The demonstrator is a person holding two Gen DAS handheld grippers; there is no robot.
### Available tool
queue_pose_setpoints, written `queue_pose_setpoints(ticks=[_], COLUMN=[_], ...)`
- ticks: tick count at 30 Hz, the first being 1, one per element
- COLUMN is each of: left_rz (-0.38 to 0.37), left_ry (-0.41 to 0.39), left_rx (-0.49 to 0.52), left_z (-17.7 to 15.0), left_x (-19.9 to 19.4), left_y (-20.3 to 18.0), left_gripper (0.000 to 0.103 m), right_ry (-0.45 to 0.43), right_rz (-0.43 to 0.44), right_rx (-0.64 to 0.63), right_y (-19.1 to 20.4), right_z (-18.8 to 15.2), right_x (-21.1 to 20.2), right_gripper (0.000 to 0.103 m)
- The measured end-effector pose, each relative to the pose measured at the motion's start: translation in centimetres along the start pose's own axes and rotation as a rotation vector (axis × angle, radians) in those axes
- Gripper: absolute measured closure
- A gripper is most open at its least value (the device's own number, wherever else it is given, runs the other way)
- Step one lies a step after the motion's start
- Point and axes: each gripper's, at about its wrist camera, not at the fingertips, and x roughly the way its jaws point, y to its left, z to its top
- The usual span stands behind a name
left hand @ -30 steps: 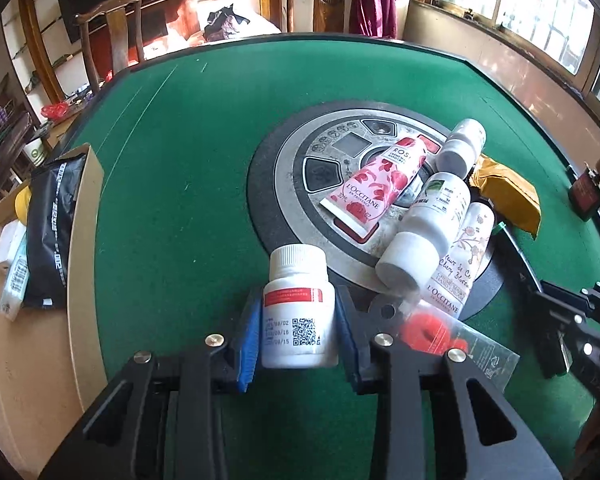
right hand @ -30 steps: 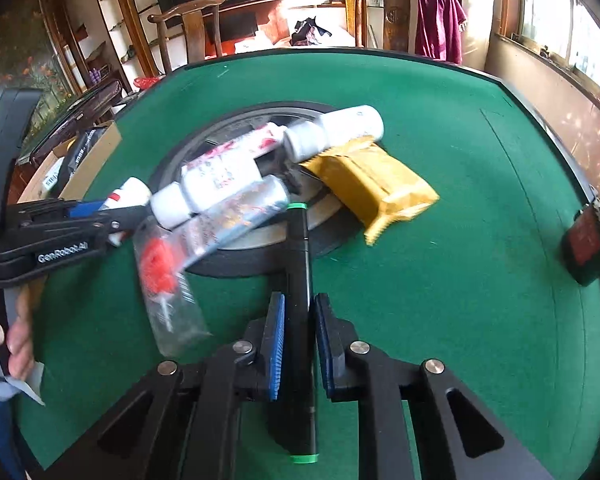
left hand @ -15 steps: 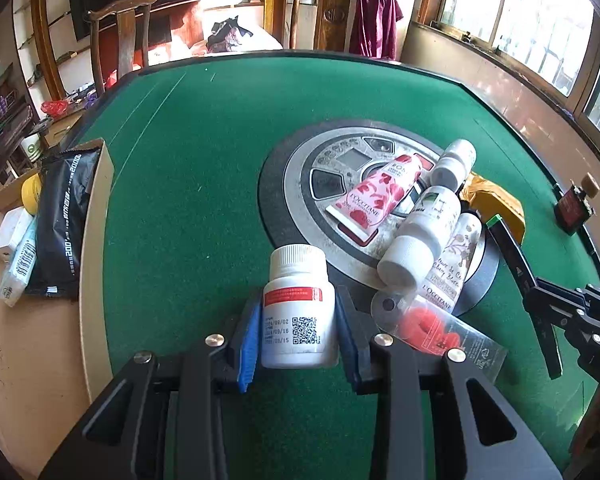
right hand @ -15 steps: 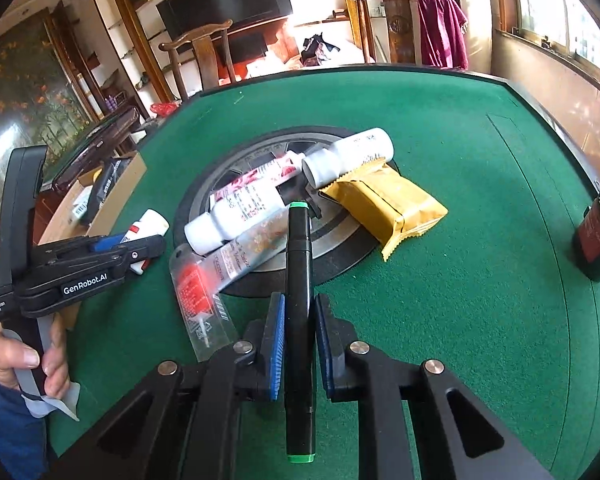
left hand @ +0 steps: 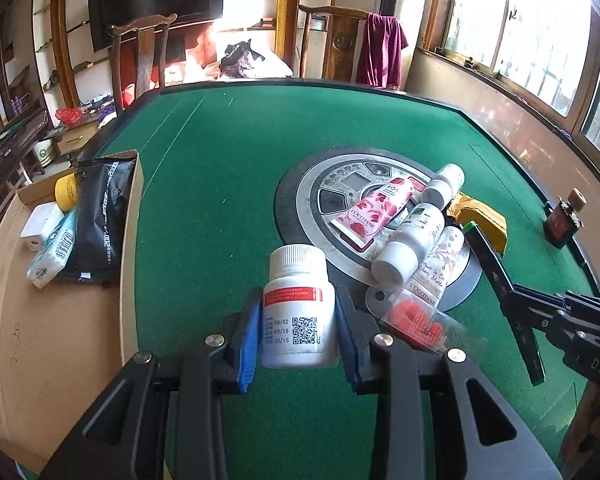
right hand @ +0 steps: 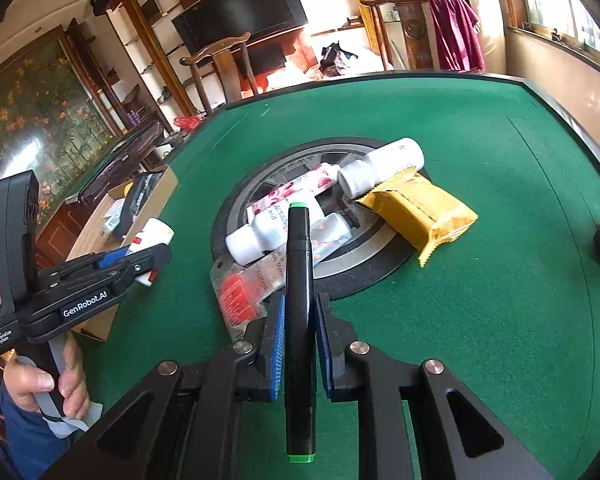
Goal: Organize objects
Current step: 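Carry the pill bottle in the left gripper and marker in the right to the tray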
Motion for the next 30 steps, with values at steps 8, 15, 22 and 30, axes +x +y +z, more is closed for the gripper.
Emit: queue_pose_setpoints(ticks=[8,15,22,30], left_rz=[0.040,0.042,0.048,0.052], left_ry=[-0.021,-0.035,-0.040,-0.046], left_rx=[0.029,0.040,0.040,0.038], left_z=[-0.2,-0.3,-0.3,-0.6], left_x=[0.1,-0.1,-0.2,-0.6], left_y=[-0.6,-0.9,-1.0,-0.9], left_gripper=[0.070,0.070,0.070,0.070], right_ry=[0.013,0.018,0.013,0.012], right_rz=[0.039,0.050,0.056,0.066], right_rx=[-0.015,-0.033,-0.033,-0.049], right_y=[1.6,2.5,2.6,3.1], right_z=[-0.4,-0.8,-0.8,-1.0], right_x=[0.5,0.8,0.8,0.7], right_gripper=[0.087,0.087,0.087,0.087])
